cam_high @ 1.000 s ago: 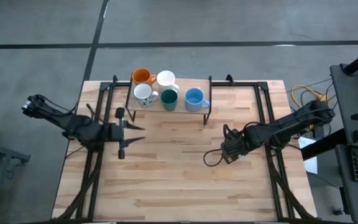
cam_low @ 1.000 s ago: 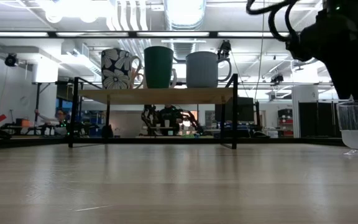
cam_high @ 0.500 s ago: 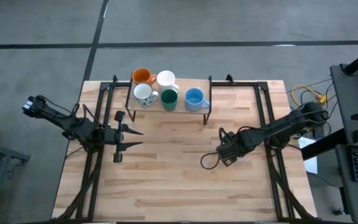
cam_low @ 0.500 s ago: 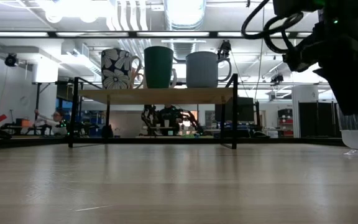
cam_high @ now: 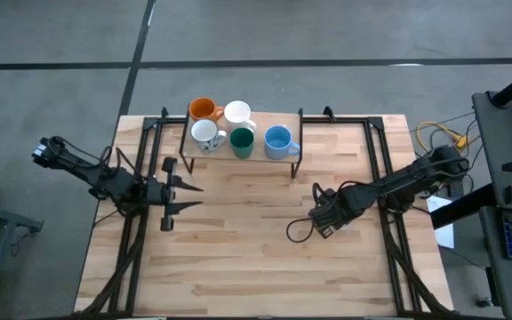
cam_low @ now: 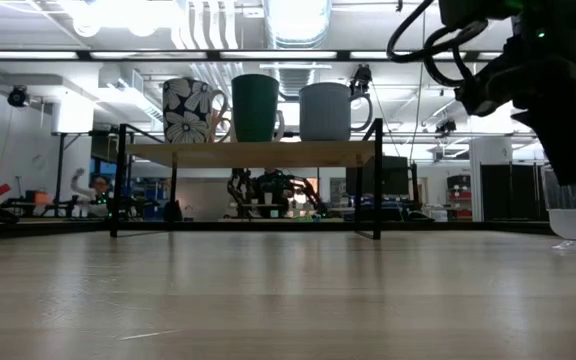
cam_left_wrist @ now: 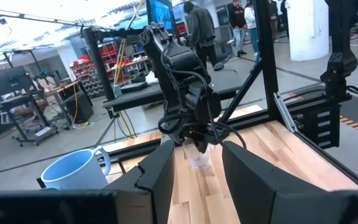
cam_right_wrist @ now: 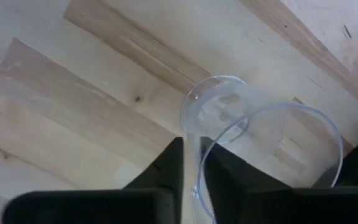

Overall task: Stack small to large cups/mugs on shelf
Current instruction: Put the transparent mug on the shelf

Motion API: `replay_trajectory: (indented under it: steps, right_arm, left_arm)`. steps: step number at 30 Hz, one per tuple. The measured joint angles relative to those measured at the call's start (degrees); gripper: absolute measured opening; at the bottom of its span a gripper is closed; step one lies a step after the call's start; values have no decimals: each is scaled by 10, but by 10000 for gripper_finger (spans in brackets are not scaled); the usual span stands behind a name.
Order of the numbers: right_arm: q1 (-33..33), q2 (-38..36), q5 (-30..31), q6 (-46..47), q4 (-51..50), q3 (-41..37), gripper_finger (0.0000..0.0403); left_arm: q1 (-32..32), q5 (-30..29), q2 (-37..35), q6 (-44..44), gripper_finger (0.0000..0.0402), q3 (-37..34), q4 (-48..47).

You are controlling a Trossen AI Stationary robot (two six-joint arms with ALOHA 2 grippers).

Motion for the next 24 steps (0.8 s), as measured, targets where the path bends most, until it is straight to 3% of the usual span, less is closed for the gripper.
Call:
replay_trajectory:
  steps: [4, 9, 14, 20, 24]
  right_arm:
    - [0, -2, -4, -5, -1, 2, 13]
    - [0, -4, -7, -11, -15, 23, 9]
    - [-5, -4, -7, -48, -111, 81, 9]
    - [-34, -4, -7, -156, -235, 186, 9]
    - [-58, -4, -7, -292, -262, 253, 9]
  left_arm:
    - [0, 0, 0, 0, 122, -5, 0]
    - [0, 0, -2, 0, 122, -9, 0]
    - [0, 0, -1, 1, 122, -9, 0]
    - [0, 0, -1, 1, 122, -13, 0]
    - [0, 0, -1, 0, 122, -16, 0]
